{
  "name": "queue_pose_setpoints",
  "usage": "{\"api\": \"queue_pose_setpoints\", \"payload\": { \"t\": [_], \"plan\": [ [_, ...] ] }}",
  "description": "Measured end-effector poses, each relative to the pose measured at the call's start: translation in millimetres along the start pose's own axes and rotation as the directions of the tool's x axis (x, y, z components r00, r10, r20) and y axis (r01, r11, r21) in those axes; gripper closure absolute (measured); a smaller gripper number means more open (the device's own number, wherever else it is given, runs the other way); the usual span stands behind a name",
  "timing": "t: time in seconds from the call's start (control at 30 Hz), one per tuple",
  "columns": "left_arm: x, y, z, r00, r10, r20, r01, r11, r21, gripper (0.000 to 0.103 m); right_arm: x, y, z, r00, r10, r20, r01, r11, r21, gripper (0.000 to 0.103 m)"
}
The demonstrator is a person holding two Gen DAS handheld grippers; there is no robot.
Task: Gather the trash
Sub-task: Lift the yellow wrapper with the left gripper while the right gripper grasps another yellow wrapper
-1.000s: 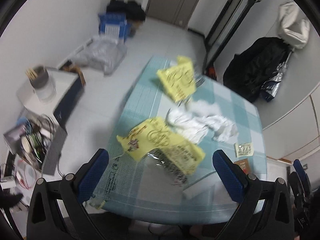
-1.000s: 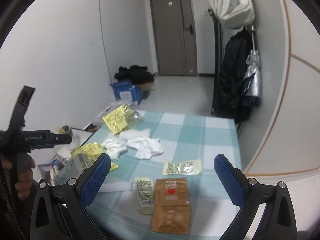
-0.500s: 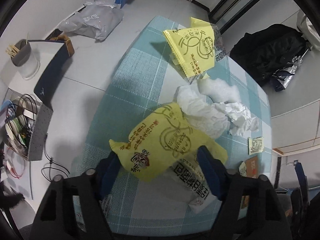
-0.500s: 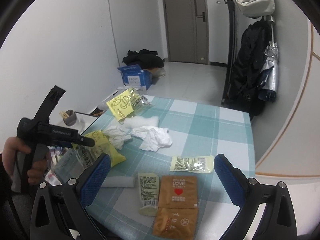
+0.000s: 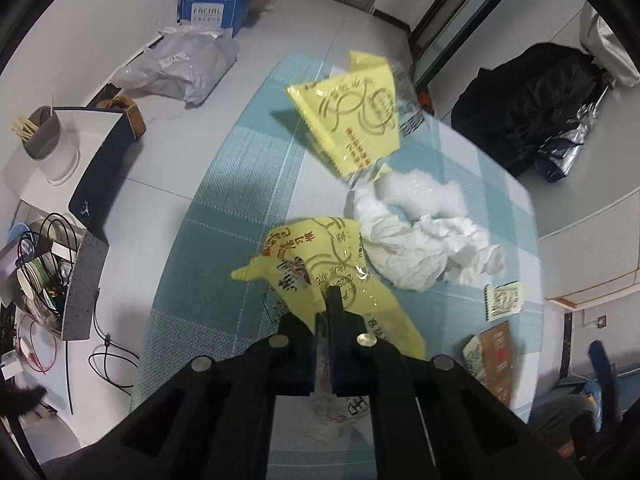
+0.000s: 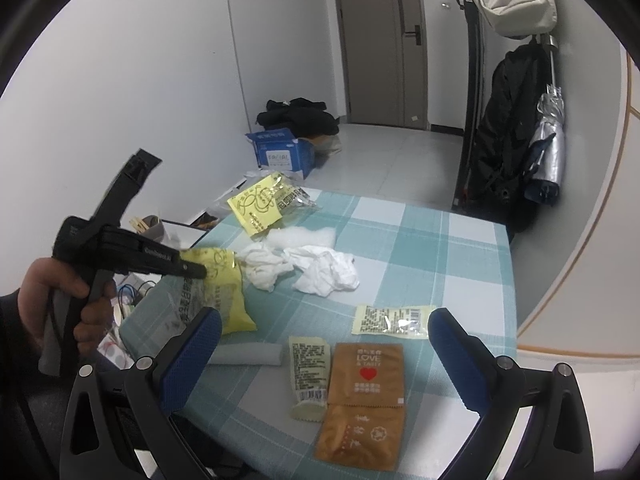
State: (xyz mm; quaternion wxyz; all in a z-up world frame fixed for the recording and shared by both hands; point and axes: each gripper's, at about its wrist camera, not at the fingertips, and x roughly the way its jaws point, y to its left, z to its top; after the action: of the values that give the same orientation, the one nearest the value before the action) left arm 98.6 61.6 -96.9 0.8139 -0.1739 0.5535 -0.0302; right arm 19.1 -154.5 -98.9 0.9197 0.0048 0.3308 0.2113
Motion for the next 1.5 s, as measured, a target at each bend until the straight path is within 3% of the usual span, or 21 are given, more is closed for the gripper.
{"api": "queue_pose_setpoints", "payload": {
  "t": [0.27, 0.5, 0.77, 0.97, 1.23, 1.3, 1.33, 1.43, 1.5],
  "plan": [
    [-24.4, 1.5, 3.4, 0.996, -0.004, 0.084, 0.003, 1.0, 0.015, 0.103, 2.6, -6.8, -2.0, 0.999, 0.025, -0.035, -0.023, 0.999, 0.047, 0.0],
    [-37.1, 9.9, 3.4, 0.988, -0.037, 0.15, 0.036, 0.999, 0.009, 0.103, 6.7, -25.2, 12.0, 0.994, 0.072, -0.079, -0.056, 0.981, 0.184, 0.003],
    [-48.7, 22.2, 4.2, 0.969, -0.079, 0.232, 0.078, 0.997, 0.014, 0.103, 39.3, -17.9, 72.9, 0.987, 0.126, -0.098, -0.104, 0.973, 0.206, 0.008],
    [-50.8, 23.1, 3.2, 0.958, -0.083, 0.273, 0.069, 0.996, 0.06, 0.103, 95.4, 14.2, 132.6, 0.978, 0.149, -0.143, -0.125, 0.978, 0.168, 0.008],
    [-44.8, 35.8, 5.7, 0.962, -0.103, 0.253, 0.087, 0.993, 0.075, 0.103, 210.7, 53.3, 174.4, 0.929, 0.185, -0.319, -0.112, 0.965, 0.236, 0.009],
    [-43.4, 40.5, 7.6, 0.963, -0.108, 0.248, 0.095, 0.993, 0.064, 0.103, 235.0, 54.8, 174.7, 0.905, 0.203, -0.374, -0.107, 0.959, 0.262, 0.014],
    [-42.2, 42.6, 8.6, 0.964, -0.111, 0.242, 0.1, 0.993, 0.058, 0.103, 247.7, 57.5, 174.7, 0.895, 0.19, -0.403, -0.089, 0.962, 0.256, 0.021],
    [-41.5, 48.4, 11.7, 0.964, -0.125, 0.236, 0.118, 0.992, 0.044, 0.103, 272.3, 64.8, 174.0, 0.881, 0.121, -0.457, -0.024, 0.977, 0.211, 0.023],
    [-42.8, 46.1, 10.9, 0.962, -0.132, 0.24, 0.124, 0.991, 0.046, 0.103, 288.0, 68.6, 167.5, 0.863, 0.066, -0.501, 0.025, 0.985, 0.172, 0.038]
  ]
}}
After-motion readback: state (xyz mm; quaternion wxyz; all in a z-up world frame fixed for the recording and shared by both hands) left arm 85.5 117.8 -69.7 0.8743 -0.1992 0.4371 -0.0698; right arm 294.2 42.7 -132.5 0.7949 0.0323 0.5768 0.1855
